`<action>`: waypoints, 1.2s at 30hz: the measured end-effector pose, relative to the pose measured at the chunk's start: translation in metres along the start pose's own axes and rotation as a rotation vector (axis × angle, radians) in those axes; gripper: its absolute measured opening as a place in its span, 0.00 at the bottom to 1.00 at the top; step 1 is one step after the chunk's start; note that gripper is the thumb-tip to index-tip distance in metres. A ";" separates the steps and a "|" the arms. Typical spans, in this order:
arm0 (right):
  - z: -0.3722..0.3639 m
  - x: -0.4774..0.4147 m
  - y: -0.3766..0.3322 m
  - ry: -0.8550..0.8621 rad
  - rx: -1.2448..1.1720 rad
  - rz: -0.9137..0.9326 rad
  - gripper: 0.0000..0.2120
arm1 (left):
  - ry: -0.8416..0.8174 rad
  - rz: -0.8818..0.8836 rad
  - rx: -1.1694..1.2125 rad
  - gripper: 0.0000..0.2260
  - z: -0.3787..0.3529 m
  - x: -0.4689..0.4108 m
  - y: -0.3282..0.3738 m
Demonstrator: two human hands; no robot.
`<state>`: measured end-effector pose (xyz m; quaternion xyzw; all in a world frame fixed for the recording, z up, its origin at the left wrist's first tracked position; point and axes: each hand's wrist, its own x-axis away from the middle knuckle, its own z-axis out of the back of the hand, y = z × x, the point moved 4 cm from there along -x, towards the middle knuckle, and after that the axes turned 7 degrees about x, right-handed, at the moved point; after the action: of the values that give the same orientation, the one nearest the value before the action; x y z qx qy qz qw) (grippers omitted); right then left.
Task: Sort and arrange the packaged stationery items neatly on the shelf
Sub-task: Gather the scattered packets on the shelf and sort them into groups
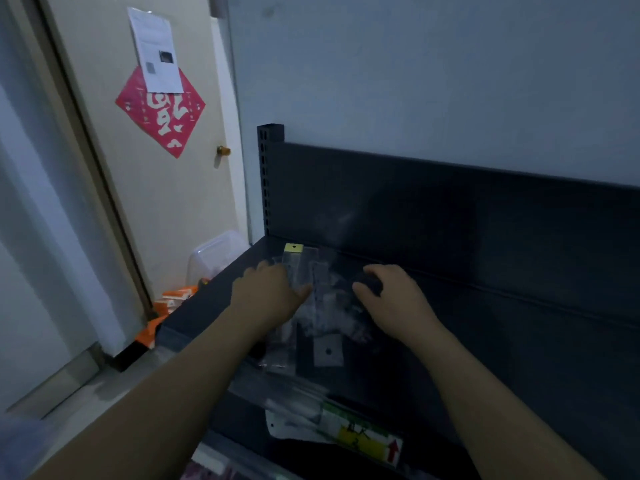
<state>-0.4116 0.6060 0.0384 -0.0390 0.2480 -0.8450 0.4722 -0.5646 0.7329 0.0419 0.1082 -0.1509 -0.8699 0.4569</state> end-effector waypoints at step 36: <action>0.215 0.316 0.235 0.366 0.424 -0.525 0.24 | -0.130 -0.960 0.314 0.22 -0.105 0.228 0.381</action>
<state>-0.3384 0.1645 0.0662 0.1488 0.1297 -0.9627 0.1851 -0.3674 0.3226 0.0703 0.1782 -0.2413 -0.9536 -0.0264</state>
